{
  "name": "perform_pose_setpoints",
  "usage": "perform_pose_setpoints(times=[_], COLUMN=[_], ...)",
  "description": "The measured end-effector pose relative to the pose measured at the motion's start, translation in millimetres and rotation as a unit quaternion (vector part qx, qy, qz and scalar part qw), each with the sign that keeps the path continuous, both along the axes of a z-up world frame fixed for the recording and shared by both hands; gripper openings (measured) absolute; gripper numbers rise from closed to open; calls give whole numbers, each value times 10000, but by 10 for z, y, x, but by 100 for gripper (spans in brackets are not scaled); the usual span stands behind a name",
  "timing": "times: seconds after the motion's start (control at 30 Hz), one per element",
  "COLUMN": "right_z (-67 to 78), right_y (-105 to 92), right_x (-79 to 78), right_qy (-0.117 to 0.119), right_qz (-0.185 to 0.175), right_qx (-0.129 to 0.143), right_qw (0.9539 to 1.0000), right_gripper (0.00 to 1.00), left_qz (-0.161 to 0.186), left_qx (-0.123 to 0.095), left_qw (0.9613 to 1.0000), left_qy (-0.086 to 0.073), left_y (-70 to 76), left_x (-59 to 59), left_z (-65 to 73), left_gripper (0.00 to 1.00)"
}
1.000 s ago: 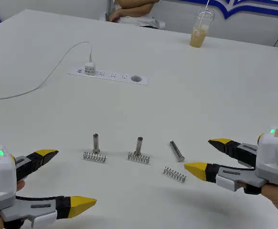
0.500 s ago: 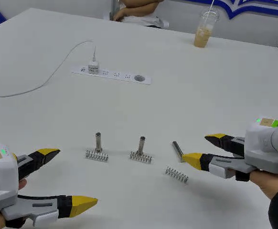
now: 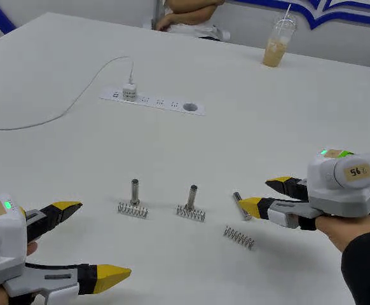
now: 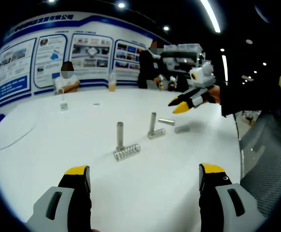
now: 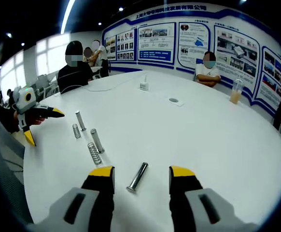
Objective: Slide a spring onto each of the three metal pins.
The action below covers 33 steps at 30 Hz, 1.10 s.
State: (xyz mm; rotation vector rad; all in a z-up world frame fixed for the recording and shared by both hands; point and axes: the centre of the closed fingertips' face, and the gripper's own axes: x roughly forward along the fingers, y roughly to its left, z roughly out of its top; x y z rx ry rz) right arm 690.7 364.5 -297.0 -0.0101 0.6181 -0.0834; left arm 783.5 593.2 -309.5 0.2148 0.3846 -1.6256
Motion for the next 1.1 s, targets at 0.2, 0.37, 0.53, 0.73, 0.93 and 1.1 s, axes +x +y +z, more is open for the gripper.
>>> perform_pose_setpoints(times=[0.2, 0.37, 0.53, 0.73, 0.93, 1.1], right_z=[-46, -110, -153, -226, -303, -331], right_y=[-31, -63, -80, -107, -124, -121], right_x=[53, 79, 131, 178, 192, 196], right_qy=[173, 329, 501, 620, 716, 763], right_qz=[-63, -182, -236, -289, -408, -479], right_qx=[2, 1, -87, -52, 26, 67], right_qw=[9998, 9993, 9984, 9976, 9966, 9959], right_gripper=[43, 38, 34, 30, 27, 24], left_qz=[-15, -28, -18, -1, 23, 21], left_qx=[8, 27, 35, 41, 48, 57], left_qw=[10000, 10000, 10000, 10000, 10000, 10000], left_qy=[5, 24, 36, 34, 63, 78], left_y=[-9, -4, -1, 2, 13, 14], left_x=[-11, -24, -24, -15, -17, -26], left_z=[1, -20, -34, -44, -60, -72], left_gripper=[94, 93, 93, 92, 92, 92])
